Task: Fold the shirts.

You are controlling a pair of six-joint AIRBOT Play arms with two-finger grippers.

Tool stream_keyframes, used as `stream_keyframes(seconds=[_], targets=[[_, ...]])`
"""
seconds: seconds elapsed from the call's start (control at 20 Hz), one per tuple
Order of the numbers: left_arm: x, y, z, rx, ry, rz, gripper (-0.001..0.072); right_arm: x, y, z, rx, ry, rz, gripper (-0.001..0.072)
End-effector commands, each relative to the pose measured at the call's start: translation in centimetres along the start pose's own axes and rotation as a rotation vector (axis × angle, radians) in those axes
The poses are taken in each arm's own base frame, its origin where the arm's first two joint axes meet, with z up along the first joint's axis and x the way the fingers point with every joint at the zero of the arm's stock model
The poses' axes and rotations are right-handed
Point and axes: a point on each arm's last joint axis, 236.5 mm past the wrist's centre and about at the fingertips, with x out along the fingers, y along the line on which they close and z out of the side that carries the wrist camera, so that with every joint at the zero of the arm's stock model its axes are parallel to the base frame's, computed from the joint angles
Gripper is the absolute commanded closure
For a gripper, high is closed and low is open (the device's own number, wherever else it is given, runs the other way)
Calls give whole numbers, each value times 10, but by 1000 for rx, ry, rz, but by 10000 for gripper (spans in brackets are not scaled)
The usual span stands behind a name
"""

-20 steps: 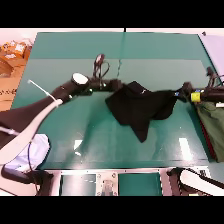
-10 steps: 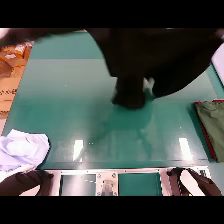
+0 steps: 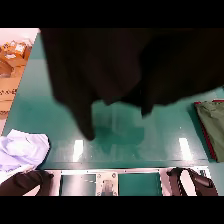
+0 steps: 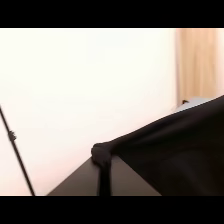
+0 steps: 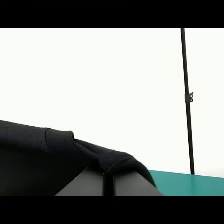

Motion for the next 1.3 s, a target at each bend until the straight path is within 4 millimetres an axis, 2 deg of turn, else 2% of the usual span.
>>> stream_keyframes(seconds=[0.0,0.1,0.2,0.3,0.4,0.5,0.6,0.7,0.75,0.8,0.85,0.9,0.95,1.05,1.1,1.25], targets=[[19,30,-37,-12,112,104,679,9,-16,-13,30,35,-18,688],[53,34,-93,-55,243,85,679,23,-42,-43,96,110,-35,687],[92,39,-162,-104,375,72,679,37,-75,-82,158,189,-64,687],[129,42,-245,-167,514,59,679,50,-111,-132,236,286,-98,687],[155,39,-334,-216,655,40,680,59,-147,-194,331,400,-134,688],[171,29,-420,-291,775,15,679,61,-182,-265,433,521,-176,688],[178,14,-494,-391,864,-9,678,57,-210,-330,524,624,-222,687],[181,-2,-549,-498,919,-24,678,50,-234,-391,612,718,-270,688],[181,-7,-567,-535,935,-24,677,48,-242,-414,648,757,-285,688],[182,-10,-581,-565,943,-16,677,46,-247,-432,686,789,-295,688],[180,-8,-590,-599,952,1,606,44,-252,-448,717,818,-304,688],[180,-5,-590,-621,952,8,284,42,-255,-459,740,838,-311,688],[178,0,-586,-649,950,20,106,41,-257,-466,751,848,-317,688],[169,16,-560,-679,975,8,101,40,-264,-467,727,842,-327,688],[160,27,-541,-678,998,-12,101,41,-270,-463,720,829,-337,688],[118,63,-486,-682,1074,-30,103,42,-289,-446,704,781,-367,688]])
